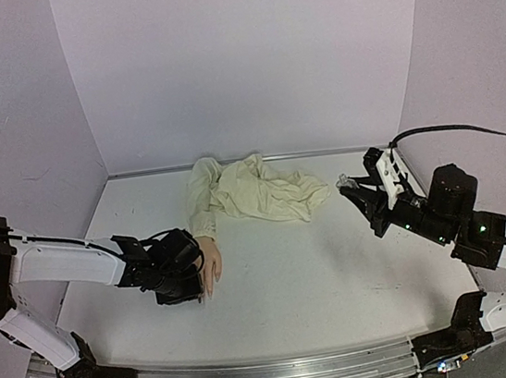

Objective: Paint the nails

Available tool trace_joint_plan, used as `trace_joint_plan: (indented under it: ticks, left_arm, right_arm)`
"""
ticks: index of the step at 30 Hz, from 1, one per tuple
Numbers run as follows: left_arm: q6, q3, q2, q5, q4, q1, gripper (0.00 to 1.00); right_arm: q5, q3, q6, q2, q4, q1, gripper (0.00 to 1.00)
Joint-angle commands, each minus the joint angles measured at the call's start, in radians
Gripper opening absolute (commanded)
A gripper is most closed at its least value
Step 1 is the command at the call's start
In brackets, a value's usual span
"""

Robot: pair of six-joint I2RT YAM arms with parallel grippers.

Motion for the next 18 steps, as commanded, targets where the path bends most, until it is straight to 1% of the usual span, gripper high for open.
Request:
trace_joint_plan:
  ticks: [1, 9, 18]
  left_arm:
    - [-0.013, -0.012, -0.015, 0.000, 0.020, 0.005, 0.00]
    - [-0.007, -0.013, -0.031, 0.003, 0.024, 0.004, 0.00]
    - [-0.004, -0.026, -0.129, -0.041, 0.007, -0.012, 0.00]
  right_arm:
    - [0.014, 0.003, 0.008, -0.026, 0.073, -0.004, 0.00]
    - [0.012, 0.003, 0.009, -0.026, 0.073, -0.004, 0.00]
    - [0.010, 0.003, 0.008, -0.014, 0.074, -0.004, 0.00]
